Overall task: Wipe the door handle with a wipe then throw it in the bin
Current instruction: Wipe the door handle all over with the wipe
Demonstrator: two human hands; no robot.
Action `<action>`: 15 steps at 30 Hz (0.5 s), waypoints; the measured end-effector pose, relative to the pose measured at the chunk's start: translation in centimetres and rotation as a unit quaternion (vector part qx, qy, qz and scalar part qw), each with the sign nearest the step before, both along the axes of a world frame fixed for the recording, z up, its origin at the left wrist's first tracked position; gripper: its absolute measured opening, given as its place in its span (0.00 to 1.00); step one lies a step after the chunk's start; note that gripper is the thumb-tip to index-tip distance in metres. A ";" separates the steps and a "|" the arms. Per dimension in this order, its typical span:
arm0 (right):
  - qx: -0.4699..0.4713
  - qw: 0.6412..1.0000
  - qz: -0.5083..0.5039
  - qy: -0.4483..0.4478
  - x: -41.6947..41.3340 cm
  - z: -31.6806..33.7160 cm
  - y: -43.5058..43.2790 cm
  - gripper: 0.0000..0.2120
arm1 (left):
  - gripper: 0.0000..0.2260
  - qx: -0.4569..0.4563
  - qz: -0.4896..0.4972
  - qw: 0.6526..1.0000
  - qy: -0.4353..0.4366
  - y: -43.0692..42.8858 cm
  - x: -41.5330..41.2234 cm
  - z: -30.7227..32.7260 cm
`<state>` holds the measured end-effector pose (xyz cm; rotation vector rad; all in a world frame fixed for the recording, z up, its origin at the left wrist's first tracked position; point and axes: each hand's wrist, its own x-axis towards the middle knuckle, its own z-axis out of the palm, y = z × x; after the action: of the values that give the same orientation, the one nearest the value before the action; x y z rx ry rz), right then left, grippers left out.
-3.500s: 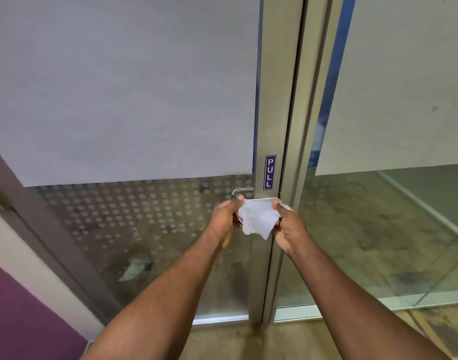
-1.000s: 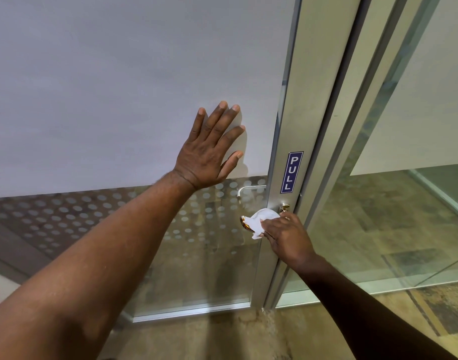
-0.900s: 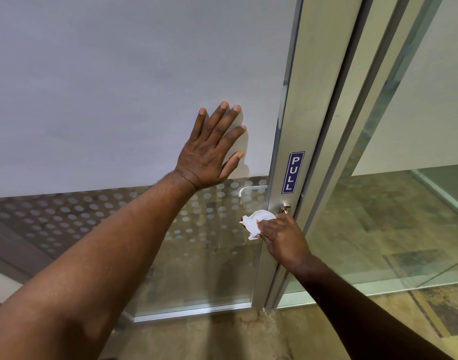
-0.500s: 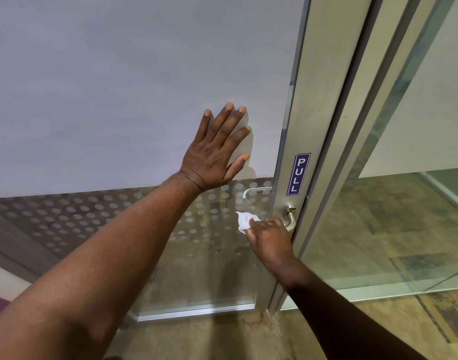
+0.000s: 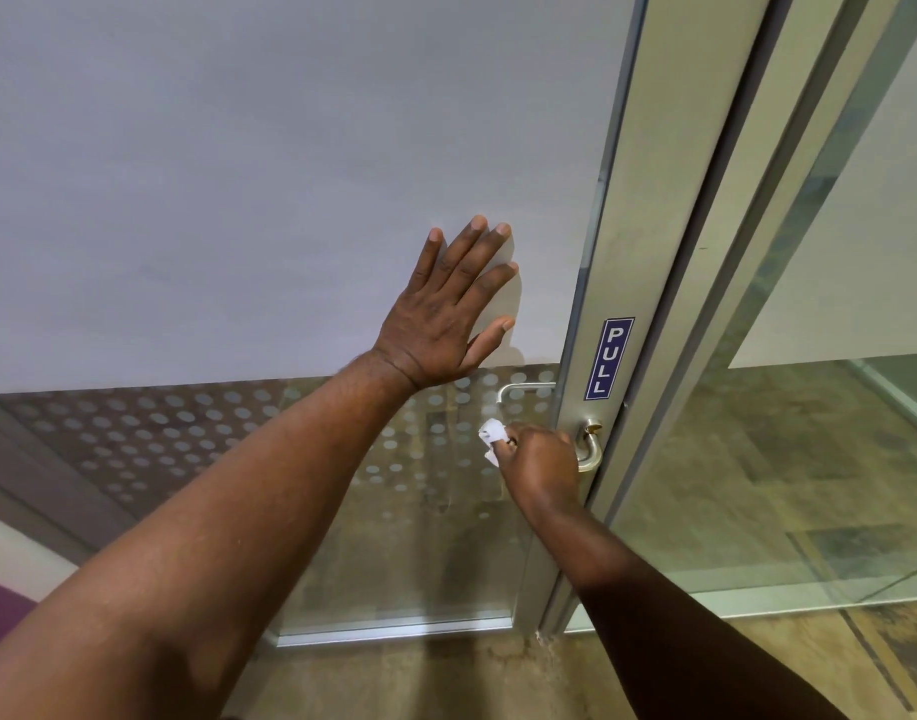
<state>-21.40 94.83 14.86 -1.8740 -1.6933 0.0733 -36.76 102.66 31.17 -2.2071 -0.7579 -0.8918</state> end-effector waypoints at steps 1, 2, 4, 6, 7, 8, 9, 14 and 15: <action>0.010 1.000 -0.005 0.025 0.0 0.4 0.0 0.13 | 0.24 -0.005 -0.007 1.000 -0.003 -0.2 -0.1 0.1; 0.013 0.999 -0.009 0.048 0.2 0.8 0.1 0.13 | 0.24 -0.010 -0.015 1.000 -0.006 -0.3 -0.1 0.2; 0.019 0.997 -0.008 0.079 0.7 1.5 0.1 0.13 | 0.23 -0.023 -0.029 0.999 -0.013 -0.6 -0.3 0.5; 0.044 0.992 -0.011 0.116 1.4 2.4 -0.4 0.13 | 0.22 -0.039 -0.045 0.998 -0.026 -0.9 -0.3 0.6; 0.056 0.988 -0.016 0.143 1.7 2.7 -0.7 0.13 | 0.21 -0.047 -0.054 0.997 -0.036 -1.2 -0.2 0.5; 0.063 0.984 -0.021 0.167 2.1 3.0 -1.1 0.14 | 0.20 -0.051 -0.064 0.996 -0.046 -1.6 -0.1 0.4; 0.063 0.980 -0.027 0.187 2.5 3.3 -1.5 0.15 | 0.20 -0.050 -0.074 0.995 -0.051 -2.1 0.1 0.1; 0.029 0.953 -0.043 0.299 4.1 4.5 -2.4 0.11 | 0.15 -0.118 -0.148 0.981 -0.036 -5.3 2.2 -3.7; 0.026 0.946 -0.033 0.323 4.4 4.8 -2.6 0.12 | 0.15 -0.147 -0.148 0.978 -0.030 -5.9 2.5 -4.6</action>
<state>-16.99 92.23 19.66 -1.6189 -1.1634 0.5471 -34.25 96.78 26.58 -2.6142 -0.6307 -1.0490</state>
